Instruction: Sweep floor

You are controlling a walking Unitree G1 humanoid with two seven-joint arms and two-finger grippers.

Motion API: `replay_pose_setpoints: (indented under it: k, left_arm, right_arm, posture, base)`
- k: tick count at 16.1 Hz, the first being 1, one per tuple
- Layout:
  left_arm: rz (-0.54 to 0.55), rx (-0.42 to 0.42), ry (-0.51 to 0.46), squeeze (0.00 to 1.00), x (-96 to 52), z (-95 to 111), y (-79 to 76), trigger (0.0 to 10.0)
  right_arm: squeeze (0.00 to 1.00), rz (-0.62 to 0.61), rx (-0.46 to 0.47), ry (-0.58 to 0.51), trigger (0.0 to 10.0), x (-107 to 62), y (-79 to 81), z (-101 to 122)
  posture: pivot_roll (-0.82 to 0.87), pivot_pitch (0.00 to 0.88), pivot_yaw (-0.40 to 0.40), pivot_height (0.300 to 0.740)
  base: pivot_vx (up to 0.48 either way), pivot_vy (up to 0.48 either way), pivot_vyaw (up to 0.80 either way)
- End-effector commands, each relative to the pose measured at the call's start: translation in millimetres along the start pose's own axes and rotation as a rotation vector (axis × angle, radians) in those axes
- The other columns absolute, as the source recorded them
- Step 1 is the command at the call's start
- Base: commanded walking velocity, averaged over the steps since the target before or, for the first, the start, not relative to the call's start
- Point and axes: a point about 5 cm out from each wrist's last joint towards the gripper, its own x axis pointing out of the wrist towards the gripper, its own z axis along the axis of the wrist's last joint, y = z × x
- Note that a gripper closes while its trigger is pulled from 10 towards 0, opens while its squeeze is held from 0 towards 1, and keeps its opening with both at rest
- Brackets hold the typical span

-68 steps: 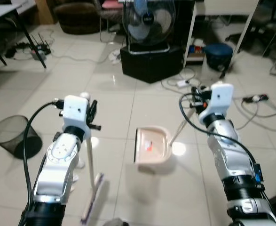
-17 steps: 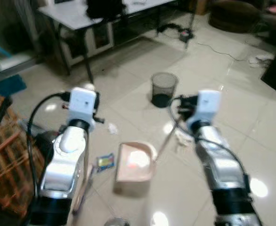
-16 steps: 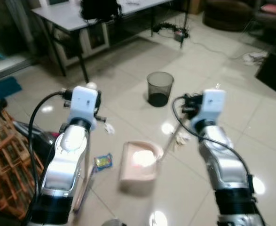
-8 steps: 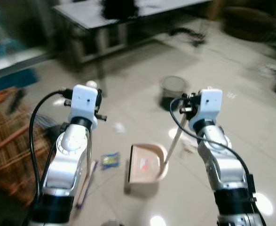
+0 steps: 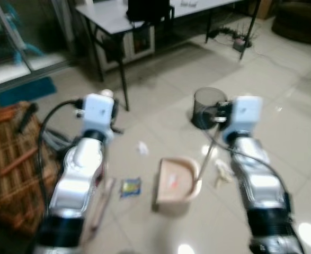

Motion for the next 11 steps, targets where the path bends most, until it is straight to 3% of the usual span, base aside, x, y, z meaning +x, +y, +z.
replay_pose_setpoints:
  k: [1, 5, 11]
  left_arm:
    - [-0.005, 0.019, -0.056, 0.00, 3.2, 13.3, -1.3, 10.0]
    - [0.000, 0.028, -0.058, 0.00, 4.8, 14.5, 1.5, 10.0]
    - [-0.030, 0.024, -0.059, 0.00, 9.9, 14.5, -6.0, 10.0]
  right_arm:
    - [0.00, 0.022, 0.001, -0.044, 10.0, 2.3, 0.8, 10.0]
    - [0.00, 0.008, 0.010, -0.041, 10.0, 4.2, -0.4, 10.5]
    - [0.00, -0.022, 0.016, -0.042, 10.0, 2.6, -8.1, 9.9]
  posture:
    - [0.01, 0.000, 0.049, 0.740]
    - [0.00, 0.000, 0.047, 0.740]
    - [-0.01, 0.000, 0.066, 0.740]
  base:
    - [0.356, 0.000, 0.00]
    - [0.356, 0.000, 0.80]
    - [0.356, 0.000, 0.00]
